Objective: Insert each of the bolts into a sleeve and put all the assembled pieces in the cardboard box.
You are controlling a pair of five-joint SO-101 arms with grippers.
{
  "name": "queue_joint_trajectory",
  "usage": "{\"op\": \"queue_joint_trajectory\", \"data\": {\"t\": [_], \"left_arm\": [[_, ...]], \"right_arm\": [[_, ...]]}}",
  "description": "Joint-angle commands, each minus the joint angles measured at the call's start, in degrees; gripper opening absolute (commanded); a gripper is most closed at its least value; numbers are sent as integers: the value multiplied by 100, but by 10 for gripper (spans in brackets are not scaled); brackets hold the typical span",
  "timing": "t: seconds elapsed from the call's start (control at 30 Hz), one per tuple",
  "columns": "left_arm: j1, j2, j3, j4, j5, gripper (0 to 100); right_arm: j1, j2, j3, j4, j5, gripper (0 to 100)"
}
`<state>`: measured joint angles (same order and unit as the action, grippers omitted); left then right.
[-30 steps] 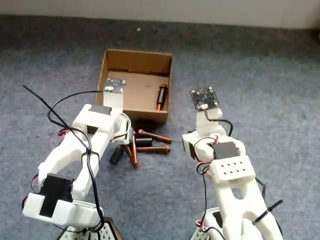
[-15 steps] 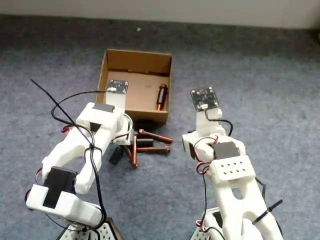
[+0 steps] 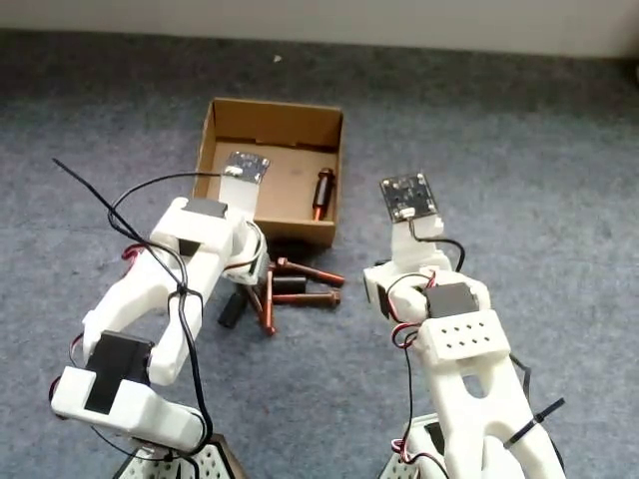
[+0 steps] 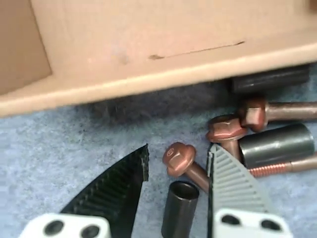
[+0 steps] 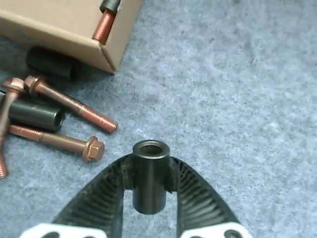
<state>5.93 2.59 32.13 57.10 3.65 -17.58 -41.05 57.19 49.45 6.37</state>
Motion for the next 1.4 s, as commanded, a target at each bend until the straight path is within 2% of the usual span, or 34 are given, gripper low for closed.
{"op": "queue_joint_trajectory", "data": {"t": [0.0,0.13,0.3,0.57,0.77,1.0,1.17,1.37], "left_arm": [[-31,-31,-312,44,-615,200],[171,-31,-259,62,-642,200],[321,-31,-110,457,-598,200],[171,-31,303,589,501,200],[189,-31,321,580,563,197],[171,-31,295,246,536,11],[154,-75,224,-105,536,9],[189,-101,-444,-114,334,7]], "right_arm": [[48,-189,-22,-66,9,5],[48,-189,-22,-66,9,5],[48,-189,-22,-66,9,5],[48,-189,-22,-66,9,5],[48,-189,-22,-66,9,5],[48,-189,-22,-66,9,5],[48,-189,-22,-66,9,5],[48,-233,-13,-48,9,5]]}}
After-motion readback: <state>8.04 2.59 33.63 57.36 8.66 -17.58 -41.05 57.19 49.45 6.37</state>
